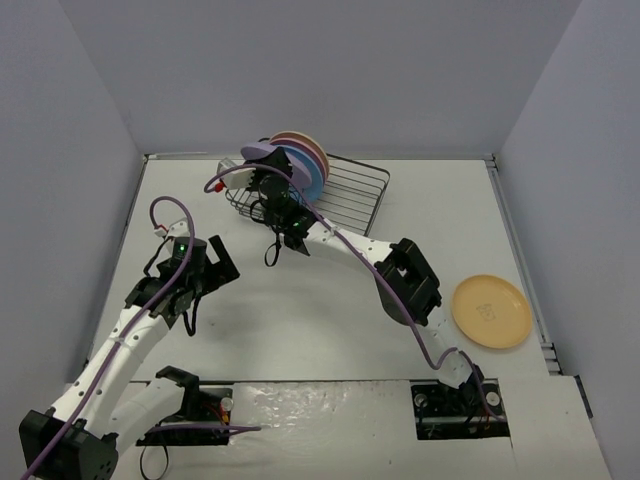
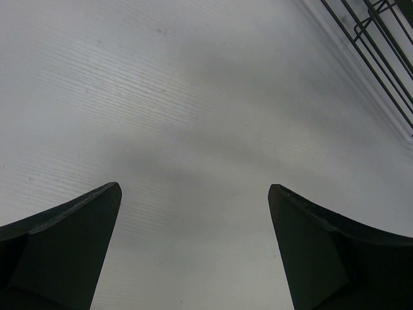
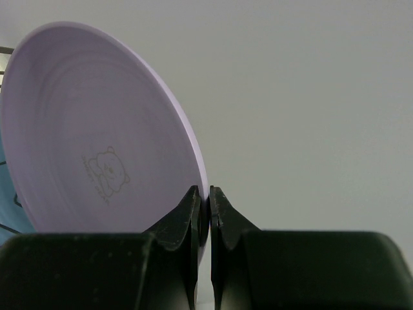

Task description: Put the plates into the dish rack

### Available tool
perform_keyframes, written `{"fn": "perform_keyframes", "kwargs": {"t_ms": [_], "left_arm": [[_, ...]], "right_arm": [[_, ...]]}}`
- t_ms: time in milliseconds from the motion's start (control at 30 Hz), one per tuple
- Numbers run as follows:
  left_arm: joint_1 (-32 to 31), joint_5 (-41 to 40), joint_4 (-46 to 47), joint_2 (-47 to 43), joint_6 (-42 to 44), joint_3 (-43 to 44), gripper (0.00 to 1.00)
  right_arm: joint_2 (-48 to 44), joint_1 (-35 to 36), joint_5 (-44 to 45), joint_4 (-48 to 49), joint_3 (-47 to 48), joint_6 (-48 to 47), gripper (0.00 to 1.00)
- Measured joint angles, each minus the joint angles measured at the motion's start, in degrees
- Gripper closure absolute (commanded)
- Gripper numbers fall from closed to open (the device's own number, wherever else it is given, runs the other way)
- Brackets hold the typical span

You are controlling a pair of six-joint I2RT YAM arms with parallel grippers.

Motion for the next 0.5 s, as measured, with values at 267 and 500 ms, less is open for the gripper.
{"fn": "perform_keyframes", "kwargs": {"t_ms": [267,500], "left_arm": [[0.0,0.4,0.2,0.0,0.2,-0.1,0.03],[0.0,0.6,0.4,0.0,0.2,-1.0,0.03]], "right_arm": [[0.0,-0.2,1.8,2.3,0.0,-0.9,1.00],[0.5,-0.8,2.0,2.5,0.0,-0.5,1.00]]}}
